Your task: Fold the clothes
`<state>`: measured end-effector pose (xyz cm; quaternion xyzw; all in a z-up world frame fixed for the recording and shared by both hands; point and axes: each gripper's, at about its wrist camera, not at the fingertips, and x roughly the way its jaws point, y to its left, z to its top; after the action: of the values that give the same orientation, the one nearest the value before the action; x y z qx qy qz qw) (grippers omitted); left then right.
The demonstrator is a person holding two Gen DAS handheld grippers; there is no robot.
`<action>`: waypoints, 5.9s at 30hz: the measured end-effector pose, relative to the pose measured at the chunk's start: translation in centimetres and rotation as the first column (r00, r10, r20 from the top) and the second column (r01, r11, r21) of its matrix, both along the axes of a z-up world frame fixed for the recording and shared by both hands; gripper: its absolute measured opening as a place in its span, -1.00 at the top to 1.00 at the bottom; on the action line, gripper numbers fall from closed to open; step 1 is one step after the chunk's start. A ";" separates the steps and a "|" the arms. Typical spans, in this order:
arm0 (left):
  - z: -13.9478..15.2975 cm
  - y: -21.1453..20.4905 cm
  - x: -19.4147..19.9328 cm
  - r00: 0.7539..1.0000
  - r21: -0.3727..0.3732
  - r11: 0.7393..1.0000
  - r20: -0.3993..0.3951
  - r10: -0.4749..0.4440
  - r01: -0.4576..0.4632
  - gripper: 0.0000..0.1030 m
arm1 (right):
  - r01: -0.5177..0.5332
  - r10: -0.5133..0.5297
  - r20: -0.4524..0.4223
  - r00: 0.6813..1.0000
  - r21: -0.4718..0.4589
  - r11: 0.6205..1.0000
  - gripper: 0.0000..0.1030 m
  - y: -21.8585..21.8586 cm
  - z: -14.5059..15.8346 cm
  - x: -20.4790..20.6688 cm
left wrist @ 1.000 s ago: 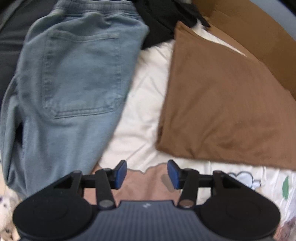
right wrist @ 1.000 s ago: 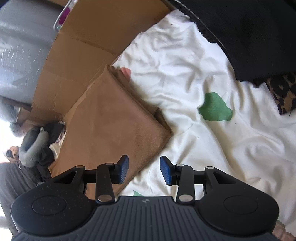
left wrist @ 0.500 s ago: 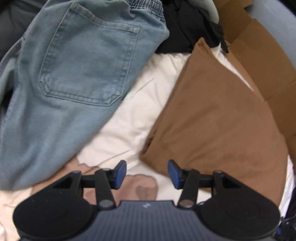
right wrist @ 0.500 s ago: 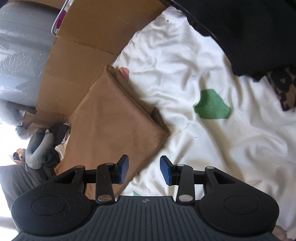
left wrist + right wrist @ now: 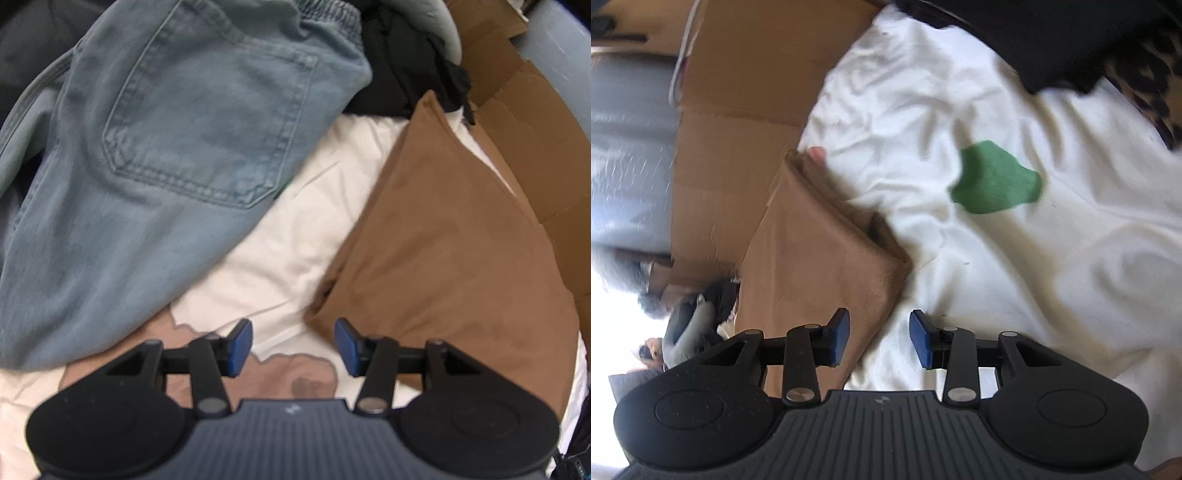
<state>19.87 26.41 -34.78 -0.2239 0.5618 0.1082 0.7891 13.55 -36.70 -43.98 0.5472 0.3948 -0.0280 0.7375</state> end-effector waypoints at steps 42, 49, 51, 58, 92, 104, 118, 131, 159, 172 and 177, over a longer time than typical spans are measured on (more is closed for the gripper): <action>-0.8 -2.9 -0.2 1.000 -0.085 0.996 0.006 0.023 -0.022 -0.01 | 0.013 -0.028 0.100 0.995 0.146 0.989 0.94 0.0 -1.5 5.0; -2.4 -1.0 -0.5 0.960 -0.300 0.922 0.054 0.273 -0.246 -0.01 | -0.004 -0.004 0.062 0.998 0.134 0.991 0.94 -0.3 -1.6 4.8; -3.1 -1.1 -0.8 0.951 -0.336 0.900 0.040 0.307 -0.276 -0.01 | 0.003 -0.011 0.059 0.998 0.147 0.989 0.94 -0.4 -1.6 4.7; -5.4 -1.8 -1.0 0.925 -0.400 0.851 0.022 0.380 -0.340 -0.01 | 0.006 -0.012 0.039 0.999 0.140 0.990 0.94 -0.4 -1.2 4.6; -10.0 0.2 -3.2 0.797 -0.678 0.603 0.042 0.602 -0.420 0.31 | 0.052 -0.053 0.004 0.999 0.160 0.986 0.85 1.0 -2.9 5.6; -8.3 0.5 -2.8 0.843 -0.609 0.690 0.063 0.534 -0.392 0.95 | 0.017 -0.019 0.030 0.999 0.052 0.998 0.96 0.9 0.0 6.9; -4.1 -0.2 -2.7 0.902 -0.551 0.775 0.091 0.423 -0.308 0.96 | 0.044 -0.046 0.061 0.997 0.035 0.998 0.97 -1.0 4.0 4.6; -0.4 -2.5 -4.7 0.954 -0.491 0.841 0.063 0.293 -0.226 0.96 | 0.074 -0.074 -0.009 0.997 -0.014 0.997 0.97 -3.6 7.3 -2.3; 4.1 -4.4 -6.0 0.992 -0.421 0.901 0.026 0.127 -0.105 0.96 | 0.003 -0.013 -0.077 0.997 -0.135 0.991 0.98 -3.0 14.2 -10.2; 3.9 -5.0 -8.5 0.996 -0.399 0.913 0.001 0.092 -0.084 0.96 | -0.047 0.029 -0.113 0.993 -0.164 0.985 0.98 -4.2 15.6 -13.4; 3.6 -5.2 -9.3 0.996 -0.379 0.921 -0.014 0.091 -0.090 0.96 | -0.043 0.025 -0.137 0.990 -0.134 0.990 0.98 -4.1 13.4 -15.1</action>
<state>10.57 21.18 -31.15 -0.3980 0.5597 0.0335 0.7261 -1.56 -40.85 -30.56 0.4855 0.4503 -0.0795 0.7451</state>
